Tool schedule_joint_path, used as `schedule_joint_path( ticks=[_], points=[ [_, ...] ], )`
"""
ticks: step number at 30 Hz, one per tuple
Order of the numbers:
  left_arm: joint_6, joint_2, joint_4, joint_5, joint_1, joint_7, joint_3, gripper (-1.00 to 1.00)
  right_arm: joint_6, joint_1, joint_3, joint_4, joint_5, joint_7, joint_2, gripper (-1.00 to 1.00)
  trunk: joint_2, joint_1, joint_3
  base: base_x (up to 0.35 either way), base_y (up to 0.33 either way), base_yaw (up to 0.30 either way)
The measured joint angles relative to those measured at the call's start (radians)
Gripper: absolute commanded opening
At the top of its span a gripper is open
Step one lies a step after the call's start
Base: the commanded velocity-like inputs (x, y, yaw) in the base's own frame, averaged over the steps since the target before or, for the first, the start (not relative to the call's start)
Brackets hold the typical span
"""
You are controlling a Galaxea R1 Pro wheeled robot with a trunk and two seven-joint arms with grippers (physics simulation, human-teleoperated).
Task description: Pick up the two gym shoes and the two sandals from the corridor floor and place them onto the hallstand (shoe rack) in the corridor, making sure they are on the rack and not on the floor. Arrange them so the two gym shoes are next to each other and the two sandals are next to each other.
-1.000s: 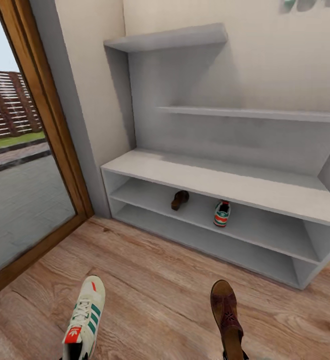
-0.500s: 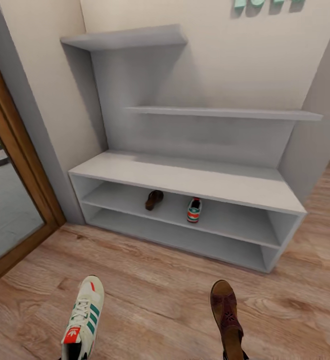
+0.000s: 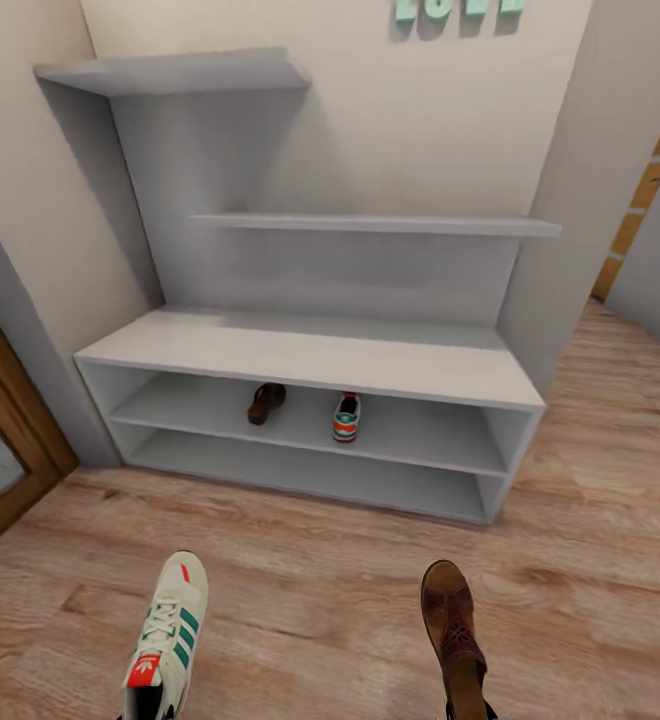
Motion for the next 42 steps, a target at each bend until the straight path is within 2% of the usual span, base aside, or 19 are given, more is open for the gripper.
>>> schedule_joint_path(
  ticks=[9, 26, 32, 42],
  points=[
    [0.000, -0.002, 0.000, 0.000, -0.001, -0.002, -0.001, -1.00, 0.000, 0.000, 0.000, 0.000, 0.000, 0.000, 0.000, -1.00, 0.000, 0.000, 0.000, 0.000, -0.029, -0.266],
    [0.000, -0.001, 0.000, 0.001, 0.000, -0.003, -0.001, -1.00, 0.000, 0.000, 0.000, -0.001, 0.000, 0.000, 0.001, -1.00, 0.000, 0.000, 0.000, 0.000, -0.245, -0.262],
    [0.001, -0.001, 0.000, 0.000, 0.000, -0.002, -0.001, -1.00, -0.001, 0.000, 0.000, -0.002, 0.000, -0.001, 0.000, -1.00, 0.000, 0.000, 0.000, 0.000, -0.197, -0.074],
    [-0.001, -0.001, -0.001, 0.000, 0.000, -0.001, 0.000, -1.00, -0.002, -0.001, 0.000, -0.006, 0.001, -0.001, 0.000, -1.00, 0.000, 0.000, 0.000, -0.001, -0.027, -0.005]
  ],
)
